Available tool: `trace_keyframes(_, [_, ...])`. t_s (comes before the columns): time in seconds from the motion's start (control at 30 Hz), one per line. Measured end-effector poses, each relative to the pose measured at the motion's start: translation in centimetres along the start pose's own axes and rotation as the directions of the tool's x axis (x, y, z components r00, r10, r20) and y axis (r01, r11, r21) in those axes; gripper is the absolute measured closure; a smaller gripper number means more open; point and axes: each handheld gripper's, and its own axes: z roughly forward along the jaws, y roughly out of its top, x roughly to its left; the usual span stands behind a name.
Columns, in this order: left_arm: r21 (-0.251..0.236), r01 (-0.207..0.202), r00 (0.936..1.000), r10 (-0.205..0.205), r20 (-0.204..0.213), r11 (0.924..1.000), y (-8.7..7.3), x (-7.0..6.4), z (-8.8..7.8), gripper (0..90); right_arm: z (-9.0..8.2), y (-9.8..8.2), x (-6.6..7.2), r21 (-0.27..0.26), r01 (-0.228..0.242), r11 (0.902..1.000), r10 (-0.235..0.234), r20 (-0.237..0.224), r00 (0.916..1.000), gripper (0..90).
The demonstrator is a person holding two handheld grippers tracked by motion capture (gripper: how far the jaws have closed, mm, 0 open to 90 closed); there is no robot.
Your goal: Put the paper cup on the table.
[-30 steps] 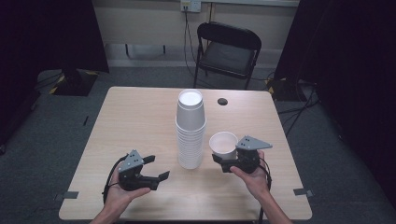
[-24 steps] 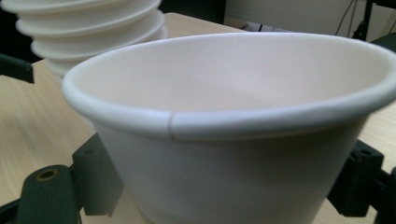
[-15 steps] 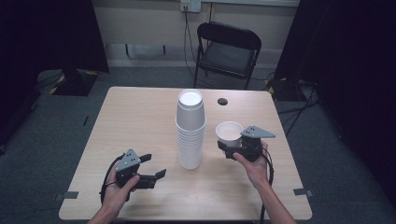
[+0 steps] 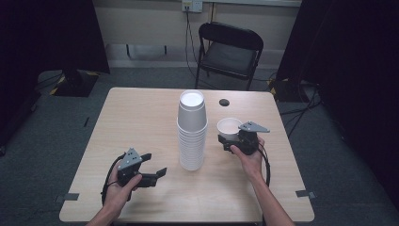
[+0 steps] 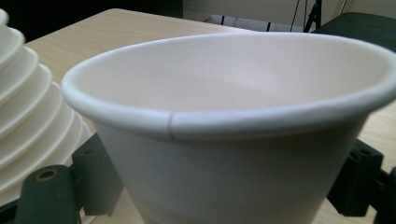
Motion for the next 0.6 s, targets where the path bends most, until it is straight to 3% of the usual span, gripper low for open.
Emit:
trace_keyframes(0.33, [-0.003, -0.004, 1.0000, 0.004, -0.001, 1.0000, 0.0, 0.1, -0.2, 15.8, 2.8, -0.9, 0.1, 0.032, -0.009, 0.9995, 0.008, 0.020, 0.9998, 15.2])
trace_keyframes(0.6, [0.000, 0.008, 1.0000, -0.008, 0.005, 1.0000, -0.3, 0.1, -0.4, 16.2, 3.3, -1.9, 0.0, 0.035, -0.020, 0.9992, 0.018, 0.041, 0.9990, 15.1])
